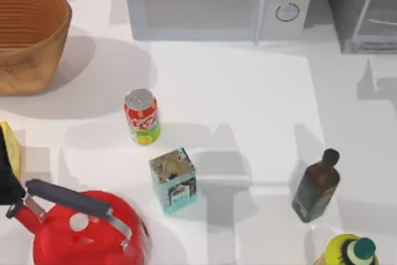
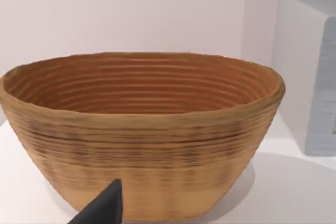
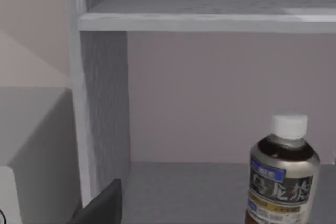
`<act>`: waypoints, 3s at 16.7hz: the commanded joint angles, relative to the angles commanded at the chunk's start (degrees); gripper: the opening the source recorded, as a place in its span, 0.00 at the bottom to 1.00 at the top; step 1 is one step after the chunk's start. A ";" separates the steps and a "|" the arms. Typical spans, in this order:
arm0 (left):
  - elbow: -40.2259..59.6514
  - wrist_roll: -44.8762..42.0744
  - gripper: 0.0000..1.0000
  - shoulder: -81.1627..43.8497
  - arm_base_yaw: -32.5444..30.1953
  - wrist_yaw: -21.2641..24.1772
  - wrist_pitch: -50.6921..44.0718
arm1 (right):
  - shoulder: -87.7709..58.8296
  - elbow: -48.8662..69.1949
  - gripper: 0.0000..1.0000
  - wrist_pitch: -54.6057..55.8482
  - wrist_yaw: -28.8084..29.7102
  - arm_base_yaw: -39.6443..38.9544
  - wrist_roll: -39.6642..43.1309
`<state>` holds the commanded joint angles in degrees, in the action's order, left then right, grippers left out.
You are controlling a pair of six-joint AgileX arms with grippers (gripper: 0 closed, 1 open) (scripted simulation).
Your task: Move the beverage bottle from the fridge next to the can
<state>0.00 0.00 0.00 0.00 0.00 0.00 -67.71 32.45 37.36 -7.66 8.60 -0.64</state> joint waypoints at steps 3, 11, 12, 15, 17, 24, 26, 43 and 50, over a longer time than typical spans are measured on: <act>0.00 0.00 1.00 0.00 0.00 0.00 0.00 | -20.09 8.07 1.00 9.30 -1.84 2.20 -0.02; 0.00 0.00 1.00 0.00 0.00 0.00 0.00 | -50.22 22.22 1.00 25.60 -5.07 6.08 0.00; 0.00 0.00 1.00 0.00 0.00 0.00 0.00 | -51.25 22.81 1.00 26.27 -5.21 6.22 0.00; 0.00 0.00 1.00 0.00 0.00 0.00 0.00 | -51.69 23.06 1.00 26.56 -5.28 6.27 0.00; 0.00 0.00 1.00 0.00 0.00 0.00 0.00 | -51.56 22.80 1.00 26.42 -5.20 5.96 0.00; 0.00 0.00 1.00 0.00 0.00 0.00 0.00 | -57.05 32.70 1.00 22.25 -4.14 5.20 0.05; 0.00 0.00 1.00 0.00 0.00 0.00 0.00 | -59.12 36.63 1.00 20.42 -3.73 4.82 0.06; 0.00 0.00 1.00 0.00 0.00 0.00 0.00 | -60.68 39.60 0.17 18.97 -3.41 4.51 0.08; 0.00 0.00 1.00 0.00 0.00 0.00 0.00 | -60.68 39.60 0.00 18.97 -3.41 4.51 0.08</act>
<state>0.00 0.00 0.00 0.00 0.00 0.00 -128.39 72.05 56.34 -11.06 13.12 -0.56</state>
